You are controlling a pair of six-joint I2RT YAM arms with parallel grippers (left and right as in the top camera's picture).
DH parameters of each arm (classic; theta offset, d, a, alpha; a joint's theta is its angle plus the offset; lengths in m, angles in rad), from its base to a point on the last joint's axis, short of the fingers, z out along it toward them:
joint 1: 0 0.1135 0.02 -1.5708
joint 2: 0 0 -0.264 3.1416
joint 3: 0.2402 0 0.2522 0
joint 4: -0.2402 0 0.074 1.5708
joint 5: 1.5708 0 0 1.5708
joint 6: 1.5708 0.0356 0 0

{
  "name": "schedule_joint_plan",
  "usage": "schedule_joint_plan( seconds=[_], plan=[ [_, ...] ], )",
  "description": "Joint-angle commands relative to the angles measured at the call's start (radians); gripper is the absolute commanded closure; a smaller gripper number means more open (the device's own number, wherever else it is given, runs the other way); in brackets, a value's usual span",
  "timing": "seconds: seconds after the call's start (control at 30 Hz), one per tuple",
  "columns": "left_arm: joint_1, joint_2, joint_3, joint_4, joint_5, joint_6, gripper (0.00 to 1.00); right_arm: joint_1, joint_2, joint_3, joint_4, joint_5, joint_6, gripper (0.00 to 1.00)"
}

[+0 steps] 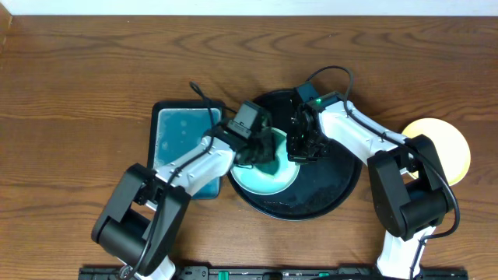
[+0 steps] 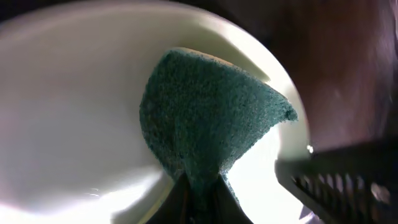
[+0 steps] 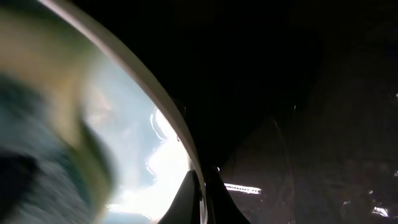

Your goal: Clean dirty plates on tray and stack at the side

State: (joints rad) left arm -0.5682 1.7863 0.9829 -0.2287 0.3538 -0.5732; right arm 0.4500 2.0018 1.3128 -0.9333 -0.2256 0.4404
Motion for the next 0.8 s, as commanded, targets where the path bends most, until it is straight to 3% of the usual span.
schedule_joint_plan(
  seconds=[0.0,0.43,0.77],
  plan=[
    [-0.037,0.024,-0.014,-0.029,0.085,-0.008,0.92,0.001,0.02,-0.02,-0.002,0.094,0.001,0.99],
    [-0.04,0.024,-0.014,-0.235,0.071,0.042,0.92,0.001,0.02,-0.02,-0.003,0.094,0.0,0.99],
    [0.043,0.024,-0.014,-0.246,-0.104,0.04,0.92,0.001,0.02,-0.02,-0.012,0.094,0.0,0.99]
  ],
)
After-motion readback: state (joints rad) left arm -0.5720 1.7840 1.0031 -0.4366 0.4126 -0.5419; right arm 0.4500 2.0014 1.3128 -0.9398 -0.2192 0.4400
